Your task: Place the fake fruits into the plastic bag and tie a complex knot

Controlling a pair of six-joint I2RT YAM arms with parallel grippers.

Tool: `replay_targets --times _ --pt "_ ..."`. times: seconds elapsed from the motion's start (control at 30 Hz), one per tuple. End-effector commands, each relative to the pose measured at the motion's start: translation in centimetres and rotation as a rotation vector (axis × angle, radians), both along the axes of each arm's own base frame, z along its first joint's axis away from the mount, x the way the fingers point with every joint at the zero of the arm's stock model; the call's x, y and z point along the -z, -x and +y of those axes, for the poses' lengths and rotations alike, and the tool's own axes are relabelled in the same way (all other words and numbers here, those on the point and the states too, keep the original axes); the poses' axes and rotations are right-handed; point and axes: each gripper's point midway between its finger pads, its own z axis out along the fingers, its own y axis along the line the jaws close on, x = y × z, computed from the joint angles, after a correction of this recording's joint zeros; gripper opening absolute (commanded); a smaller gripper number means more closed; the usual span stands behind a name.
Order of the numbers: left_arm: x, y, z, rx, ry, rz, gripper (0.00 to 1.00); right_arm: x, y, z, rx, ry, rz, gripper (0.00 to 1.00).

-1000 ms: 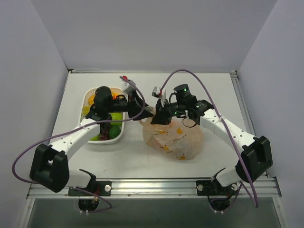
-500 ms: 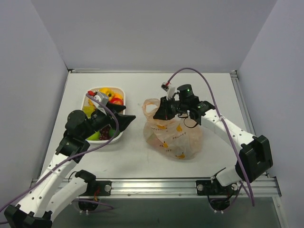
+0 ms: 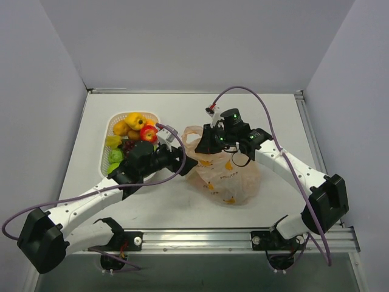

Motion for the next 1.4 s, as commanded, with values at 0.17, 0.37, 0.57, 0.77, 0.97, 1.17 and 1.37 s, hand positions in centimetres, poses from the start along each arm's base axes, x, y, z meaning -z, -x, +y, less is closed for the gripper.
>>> replay_targets --times 0.17,0.37,0.57,0.77,0.97,1.17,1.37 --pt "-1.1 -2.7 -1.8 -0.035 0.069 -0.110 0.52 -2.6 0.4 0.3 0.007 -0.049 0.003 0.00" --pt "2.6 -1.7 -1.3 -0.003 -0.004 -0.111 0.07 -3.3 0.1 0.7 0.038 -0.130 0.091 0.00" --pt "4.7 -0.7 -0.4 0.029 -0.070 -0.155 0.00 -3.2 -0.4 1.4 0.105 -0.251 0.234 0.00" --pt "0.1 0.6 -0.6 0.055 0.041 -0.163 0.53 -2.9 -1.2 1.6 0.144 -0.273 0.269 0.00" --pt "-2.1 1.6 -0.8 0.025 0.102 -0.131 0.79 -2.4 -1.2 1.1 0.171 -0.219 0.231 0.00" --pt "-0.7 -1.3 -1.2 -0.101 0.074 -0.071 0.92 -2.5 -0.4 0.9 0.163 -0.154 0.174 0.00" --pt "-2.3 -2.6 -2.8 -0.104 0.160 -0.097 0.97 -2.5 -0.2 1.1 0.157 -0.139 0.153 0.00"
